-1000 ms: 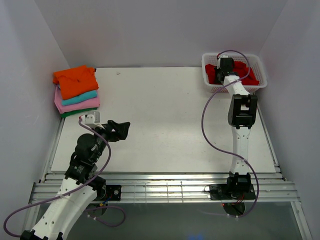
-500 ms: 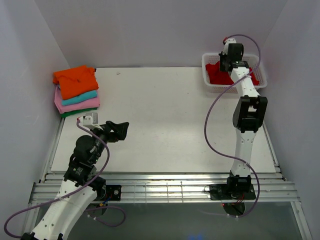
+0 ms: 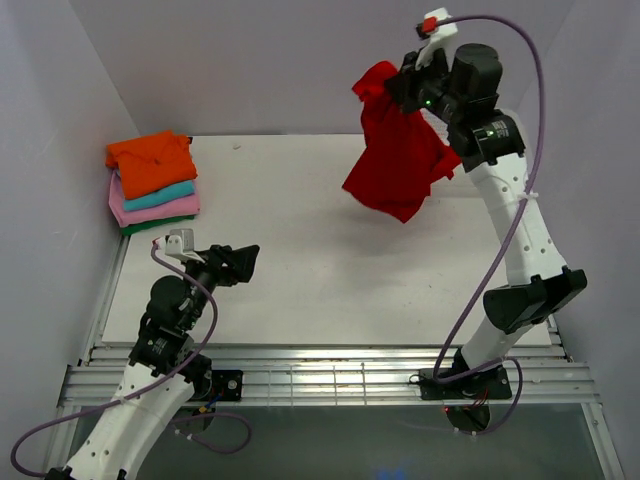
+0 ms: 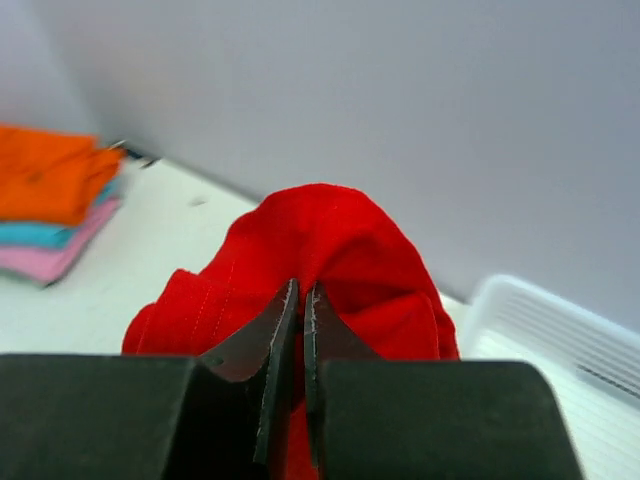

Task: Fold and stack the t-shirts
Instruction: Grab the tshirt from the pile, then move the tshirt to the center of the board, then flatten the tshirt out

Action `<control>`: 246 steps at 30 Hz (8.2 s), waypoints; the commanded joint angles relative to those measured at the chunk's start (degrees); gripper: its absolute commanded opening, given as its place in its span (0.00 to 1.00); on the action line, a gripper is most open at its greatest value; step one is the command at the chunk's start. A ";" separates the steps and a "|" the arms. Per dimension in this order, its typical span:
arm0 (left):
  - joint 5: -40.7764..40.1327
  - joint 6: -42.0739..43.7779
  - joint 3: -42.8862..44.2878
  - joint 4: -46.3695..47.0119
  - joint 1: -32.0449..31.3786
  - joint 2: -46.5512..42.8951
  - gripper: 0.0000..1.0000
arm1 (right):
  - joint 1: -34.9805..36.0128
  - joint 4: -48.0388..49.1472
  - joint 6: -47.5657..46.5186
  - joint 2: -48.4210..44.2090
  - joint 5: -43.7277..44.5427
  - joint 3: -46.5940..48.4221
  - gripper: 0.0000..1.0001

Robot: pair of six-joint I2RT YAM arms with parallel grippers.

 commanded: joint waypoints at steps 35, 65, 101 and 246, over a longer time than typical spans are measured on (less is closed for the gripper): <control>13.79 -9.55 -6.12 21.89 -0.18 26.60 0.98 | 10.82 -27.17 17.01 -25.23 38.37 -50.47 0.90; 14.50 -6.22 5.41 43.70 -15.12 59.77 0.98 | 4.93 5.91 2.33 12.29 -4.00 -36.94 0.82; 8.18 -6.83 -2.85 41.16 -15.12 48.88 0.98 | 13.45 1.34 -4.00 22.40 -14.65 -37.91 0.55; -9.49 9.25 27.65 22.52 5.80 77.70 0.72 | 12.05 7.58 -1.45 31.72 15.94 -27.71 0.40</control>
